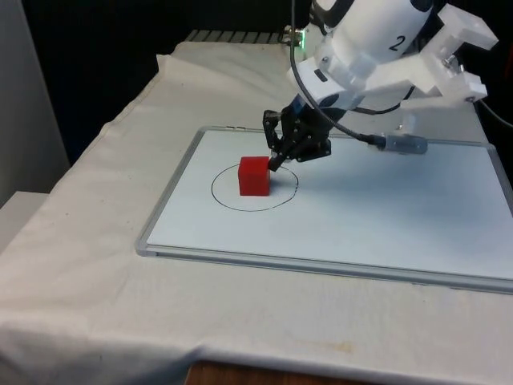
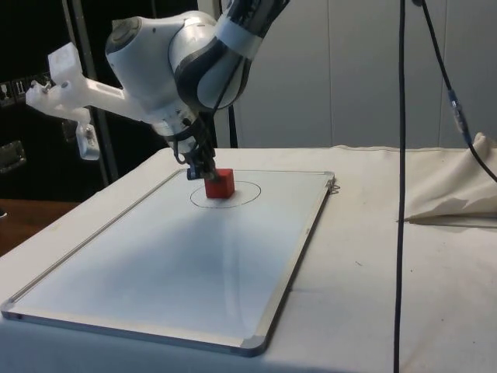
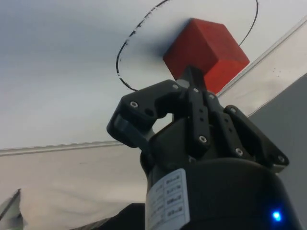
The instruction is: Push the cube into the marked area.
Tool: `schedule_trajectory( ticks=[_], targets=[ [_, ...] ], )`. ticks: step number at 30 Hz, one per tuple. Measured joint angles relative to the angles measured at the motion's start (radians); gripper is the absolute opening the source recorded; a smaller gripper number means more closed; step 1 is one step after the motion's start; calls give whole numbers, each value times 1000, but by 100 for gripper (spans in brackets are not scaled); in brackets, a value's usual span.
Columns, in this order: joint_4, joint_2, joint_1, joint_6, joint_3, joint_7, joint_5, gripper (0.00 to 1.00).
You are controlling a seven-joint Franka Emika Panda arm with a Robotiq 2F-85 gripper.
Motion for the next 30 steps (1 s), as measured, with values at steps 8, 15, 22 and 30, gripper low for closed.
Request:
schedule_trajectory(
  ticks=[8, 15, 22, 30],
  targets=[
    [-15, -24, 2, 2, 12, 39, 13, 0],
    [-36, -46, 2, 13, 21, 63, 38, 0],
    [-43, -52, 2, 34, 28, 75, 64, 0],
    [-46, -52, 2, 70, 32, 78, 101, 0]
  ],
)
